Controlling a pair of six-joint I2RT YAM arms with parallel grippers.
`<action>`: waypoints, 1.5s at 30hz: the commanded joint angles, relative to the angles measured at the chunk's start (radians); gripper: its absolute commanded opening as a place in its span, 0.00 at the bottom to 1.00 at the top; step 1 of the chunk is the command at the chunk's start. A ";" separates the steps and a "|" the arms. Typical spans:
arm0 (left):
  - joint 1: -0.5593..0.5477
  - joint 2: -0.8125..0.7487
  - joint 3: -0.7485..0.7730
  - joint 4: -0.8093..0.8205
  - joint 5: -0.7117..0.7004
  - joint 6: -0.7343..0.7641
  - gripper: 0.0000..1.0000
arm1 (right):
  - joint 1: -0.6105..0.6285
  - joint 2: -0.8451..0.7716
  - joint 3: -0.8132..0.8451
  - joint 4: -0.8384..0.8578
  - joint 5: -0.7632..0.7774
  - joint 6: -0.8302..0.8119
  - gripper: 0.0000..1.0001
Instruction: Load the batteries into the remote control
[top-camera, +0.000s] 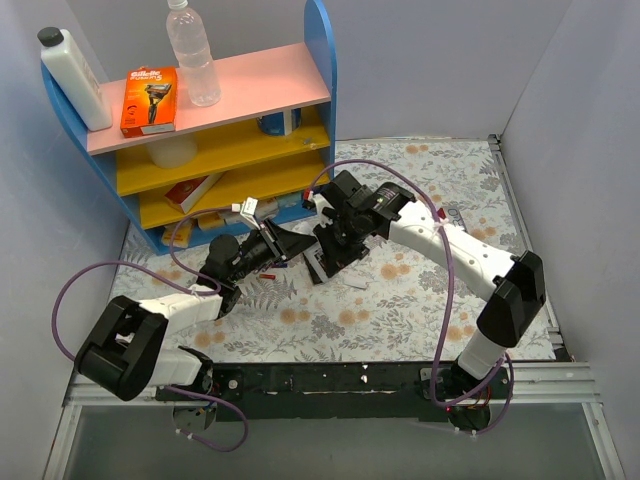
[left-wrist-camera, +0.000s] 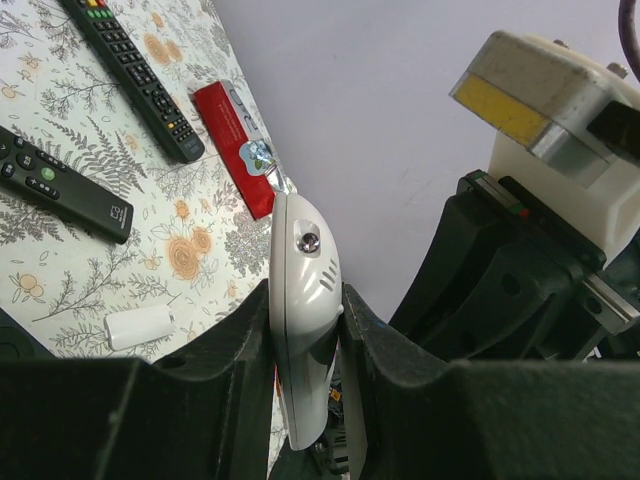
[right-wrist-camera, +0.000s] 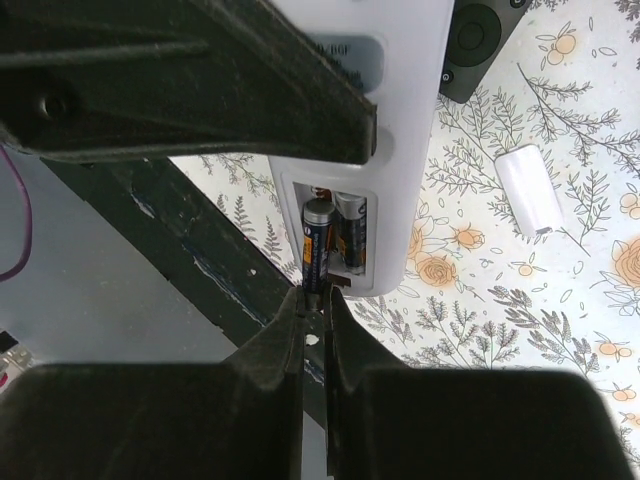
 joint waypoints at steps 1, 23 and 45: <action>-0.010 -0.017 -0.005 0.061 0.008 -0.006 0.00 | 0.006 0.035 0.084 -0.048 0.015 0.022 0.01; -0.033 -0.035 -0.046 0.068 -0.053 -0.116 0.00 | 0.021 0.091 0.165 -0.077 0.007 0.028 0.13; -0.033 -0.031 -0.074 0.073 -0.083 -0.199 0.00 | 0.021 0.044 0.210 -0.109 0.014 -0.003 0.60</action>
